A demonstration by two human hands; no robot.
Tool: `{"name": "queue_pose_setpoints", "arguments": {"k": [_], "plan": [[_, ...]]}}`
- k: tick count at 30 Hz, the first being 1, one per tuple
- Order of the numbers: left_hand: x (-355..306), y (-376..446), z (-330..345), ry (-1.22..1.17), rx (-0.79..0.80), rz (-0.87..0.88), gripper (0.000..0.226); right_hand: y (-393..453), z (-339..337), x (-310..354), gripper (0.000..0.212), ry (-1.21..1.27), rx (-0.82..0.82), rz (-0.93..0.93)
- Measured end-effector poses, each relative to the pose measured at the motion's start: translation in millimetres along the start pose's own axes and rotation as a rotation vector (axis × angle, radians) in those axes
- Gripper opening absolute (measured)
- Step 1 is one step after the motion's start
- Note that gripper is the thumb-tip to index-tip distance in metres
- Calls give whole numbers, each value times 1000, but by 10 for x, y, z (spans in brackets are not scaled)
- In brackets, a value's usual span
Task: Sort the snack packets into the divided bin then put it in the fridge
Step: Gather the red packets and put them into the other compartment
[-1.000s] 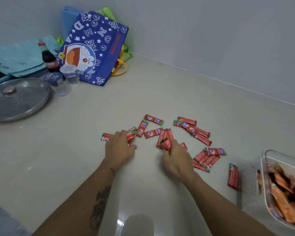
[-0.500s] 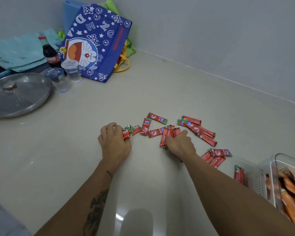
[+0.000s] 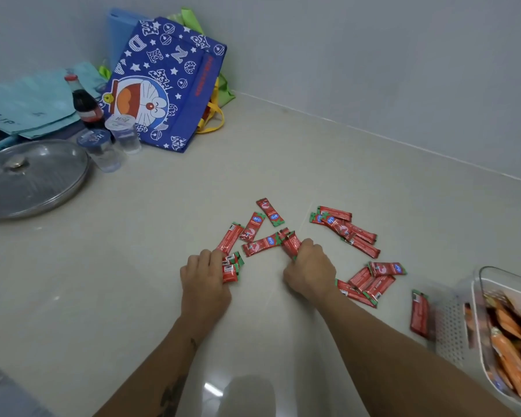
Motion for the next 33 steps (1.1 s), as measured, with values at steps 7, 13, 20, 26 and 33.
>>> {"name": "queue_pose_setpoints", "arguments": {"k": [7,13,20,26,33], "plan": [[-140,-385,-134,-36,61,-3,49,-270,11,-221,38,-114,-38,-71],[-245,-632,-245,31,126,-19,57,-496,26,-415,26,-267,-41,-174],[-232,-815,-287,-30,125,-8,59,-435,-96,-398,21,158,-25,-46],[-210,-835,-273,-76,89,-24,40,-132,-193,-92,32,184,-5,-48],[-198,-817,-234,-110,97,-65,45,-48,80,104,56,12,-47,8]]}}
Point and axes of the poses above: each hand's wrist, its own y-axis towards the middle knuckle, its own z-axis out of the palm, x = y × z, the point moved 1 cm from there along y, towards the middle knuckle, and after that the axes turned 4 degrees about -y, right-handed, at the moved point
